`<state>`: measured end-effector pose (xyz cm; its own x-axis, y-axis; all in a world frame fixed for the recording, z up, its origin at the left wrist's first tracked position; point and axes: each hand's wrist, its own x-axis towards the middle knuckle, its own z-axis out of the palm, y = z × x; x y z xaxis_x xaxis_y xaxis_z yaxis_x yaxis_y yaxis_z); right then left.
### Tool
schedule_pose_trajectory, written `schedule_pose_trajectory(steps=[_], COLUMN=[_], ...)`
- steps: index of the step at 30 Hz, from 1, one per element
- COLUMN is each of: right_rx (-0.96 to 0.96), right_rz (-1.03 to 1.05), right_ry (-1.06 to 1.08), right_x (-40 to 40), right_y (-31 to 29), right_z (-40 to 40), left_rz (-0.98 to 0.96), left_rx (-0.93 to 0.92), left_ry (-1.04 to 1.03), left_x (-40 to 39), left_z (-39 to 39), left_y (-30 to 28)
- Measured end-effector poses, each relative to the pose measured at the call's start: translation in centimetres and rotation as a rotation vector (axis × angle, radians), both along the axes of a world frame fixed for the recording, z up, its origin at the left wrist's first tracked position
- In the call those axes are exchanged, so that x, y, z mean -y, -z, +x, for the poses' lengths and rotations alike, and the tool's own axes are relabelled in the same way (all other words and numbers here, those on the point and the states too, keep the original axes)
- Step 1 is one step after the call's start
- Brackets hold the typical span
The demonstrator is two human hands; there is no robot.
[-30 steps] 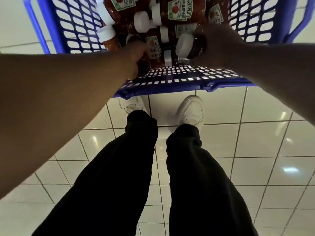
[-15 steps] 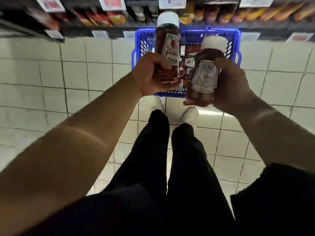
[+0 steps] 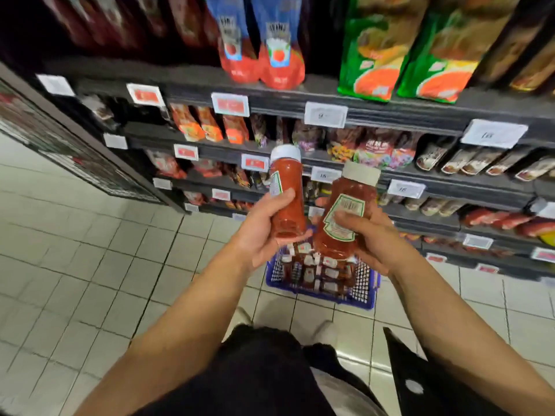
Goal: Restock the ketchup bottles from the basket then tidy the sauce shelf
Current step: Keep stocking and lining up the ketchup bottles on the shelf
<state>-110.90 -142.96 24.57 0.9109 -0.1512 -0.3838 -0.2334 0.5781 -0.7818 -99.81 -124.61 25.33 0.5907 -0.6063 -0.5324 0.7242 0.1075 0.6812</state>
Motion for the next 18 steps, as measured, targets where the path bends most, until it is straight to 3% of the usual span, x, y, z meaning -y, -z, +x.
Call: schedule_pose_trajectory(steps=[11,18], right_rx=[0.127,0.284], right_rz=[-0.172,-0.444], right_ry=[0.102,0.256], right_x=[-7.4,-11.9], right_y=[-9.0,-14.2], right_z=[7.0,14.3], left_rz=[-0.205,-0.245], left_rx=[0.234,0.514], left_ry=[0.135,0.210], left_x=[-7.8,-10.7], left_z=[9.5,15.9], left_y=[-9.8,-15.1])
